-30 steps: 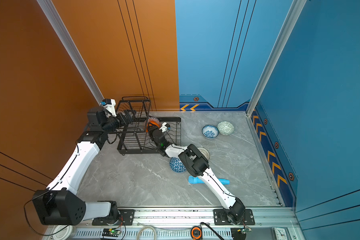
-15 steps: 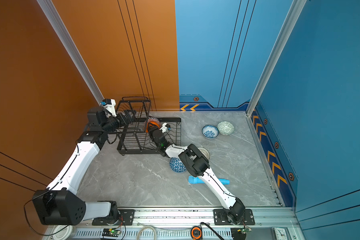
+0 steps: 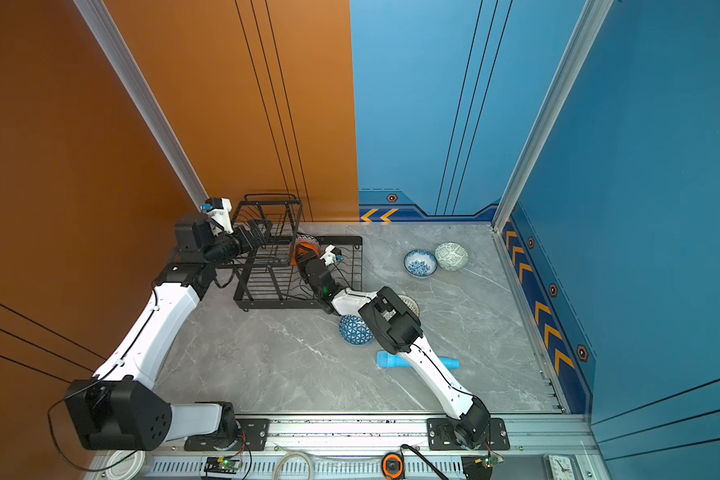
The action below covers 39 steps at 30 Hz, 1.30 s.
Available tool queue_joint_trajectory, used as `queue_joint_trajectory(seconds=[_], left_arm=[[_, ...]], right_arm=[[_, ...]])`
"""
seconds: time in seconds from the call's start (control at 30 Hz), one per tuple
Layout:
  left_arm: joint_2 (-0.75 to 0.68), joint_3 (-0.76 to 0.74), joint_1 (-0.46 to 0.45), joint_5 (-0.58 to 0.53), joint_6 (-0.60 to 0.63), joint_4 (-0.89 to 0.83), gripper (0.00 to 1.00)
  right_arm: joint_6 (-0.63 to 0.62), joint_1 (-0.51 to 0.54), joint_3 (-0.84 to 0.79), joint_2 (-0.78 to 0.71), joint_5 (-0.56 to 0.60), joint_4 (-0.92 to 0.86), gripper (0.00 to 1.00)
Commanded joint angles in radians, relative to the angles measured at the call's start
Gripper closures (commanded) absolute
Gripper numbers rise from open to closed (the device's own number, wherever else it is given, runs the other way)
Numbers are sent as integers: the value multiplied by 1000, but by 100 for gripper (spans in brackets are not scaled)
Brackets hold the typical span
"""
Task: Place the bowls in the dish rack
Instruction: 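Press the orange bowl into the rack slots beside the patterned bowl with the right gripper, then open and lift the right gripper off the orange bowl while the left releases the rack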
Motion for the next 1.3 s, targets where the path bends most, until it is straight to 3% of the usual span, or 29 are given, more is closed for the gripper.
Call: queue_joint_trajectory(seconds=[0.0,0.47,0.97,1.27], left_arm=[[-16,-15,9,19,-9,6,2],[-23,-19,10,7,-3,6,2],[-38,-24,12,-5,7,6,2],[-56,-30,12,-20,12,6,2]], right_arm=[[-27,9,-32,-62,-4,3,49],[-37,3,-175,-141,9,69,43],[-122,-14,-363,-290,11,101,19],[-174,-34,-441,-384,-7,69,0]])
